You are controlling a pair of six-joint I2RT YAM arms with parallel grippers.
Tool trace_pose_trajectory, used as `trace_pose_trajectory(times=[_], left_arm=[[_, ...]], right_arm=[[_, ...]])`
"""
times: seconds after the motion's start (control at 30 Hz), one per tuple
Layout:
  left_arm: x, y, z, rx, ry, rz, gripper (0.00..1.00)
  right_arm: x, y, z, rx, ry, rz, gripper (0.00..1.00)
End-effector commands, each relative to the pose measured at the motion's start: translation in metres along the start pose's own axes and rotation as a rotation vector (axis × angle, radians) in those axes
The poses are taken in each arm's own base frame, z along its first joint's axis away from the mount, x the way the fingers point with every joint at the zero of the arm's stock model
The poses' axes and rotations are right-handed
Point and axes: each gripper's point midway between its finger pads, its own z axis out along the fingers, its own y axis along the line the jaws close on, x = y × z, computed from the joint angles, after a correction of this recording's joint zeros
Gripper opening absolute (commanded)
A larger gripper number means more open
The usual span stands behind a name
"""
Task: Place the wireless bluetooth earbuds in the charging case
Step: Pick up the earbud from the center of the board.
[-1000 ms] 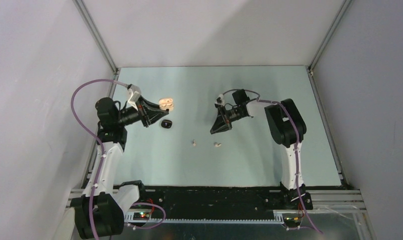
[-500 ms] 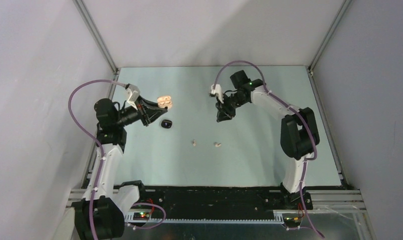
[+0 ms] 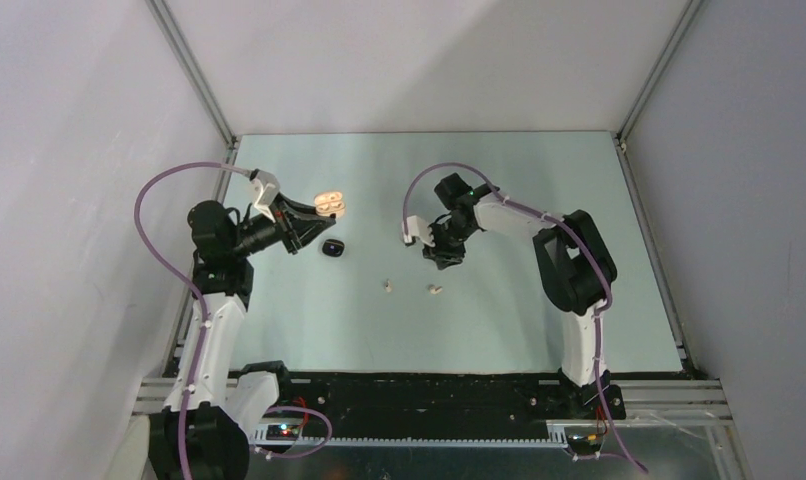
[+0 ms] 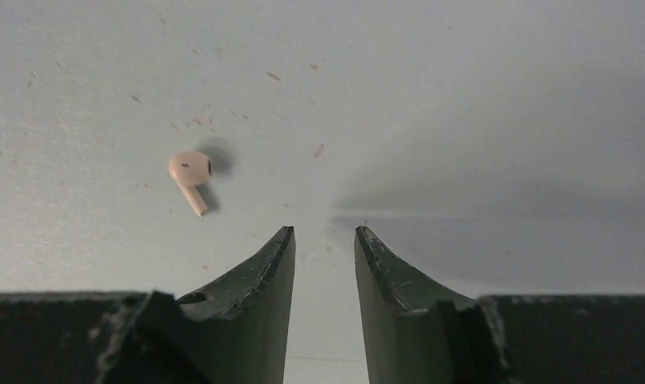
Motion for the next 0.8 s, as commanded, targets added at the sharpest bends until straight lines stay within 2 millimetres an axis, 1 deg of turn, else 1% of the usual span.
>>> trace_pose_trajectory(times=[0.0, 0.1, 0.33, 0.47, 0.67, 0.77], left_arm=[[-0.006, -0.002, 0.001, -0.006, -0.017, 0.017, 0.0], [-0.008, -0.002, 0.001, -0.006, -0.017, 0.016, 0.0], [-0.008, -0.002, 0.001, -0.005, -0.018, 0.019, 0.0], [-0.007, -0.001, 0.002, -0.012, -0.017, 0.018, 0.0], [-0.006, -0.001, 0.002, -0.014, -0.017, 0.018, 0.0], [-0.005, 0.0, 0.002, -0.016, -0.017, 0.017, 0.0]], right_arm=[[-0.003, 0.008, 0.011, -0.011, 0.035, -0.095, 0.38], [0.001, 0.02, 0.018, -0.041, 0.061, -0.122, 0.39], [0.006, 0.039, 0.017, -0.083, 0.098, -0.165, 0.39], [-0.002, 0.047, 0.017, -0.091, 0.091, -0.166, 0.4], [-0.018, 0.067, 0.021, -0.141, 0.074, -0.189, 0.42], [-0.024, 0.072, 0.021, -0.148, 0.065, -0.185, 0.42]])
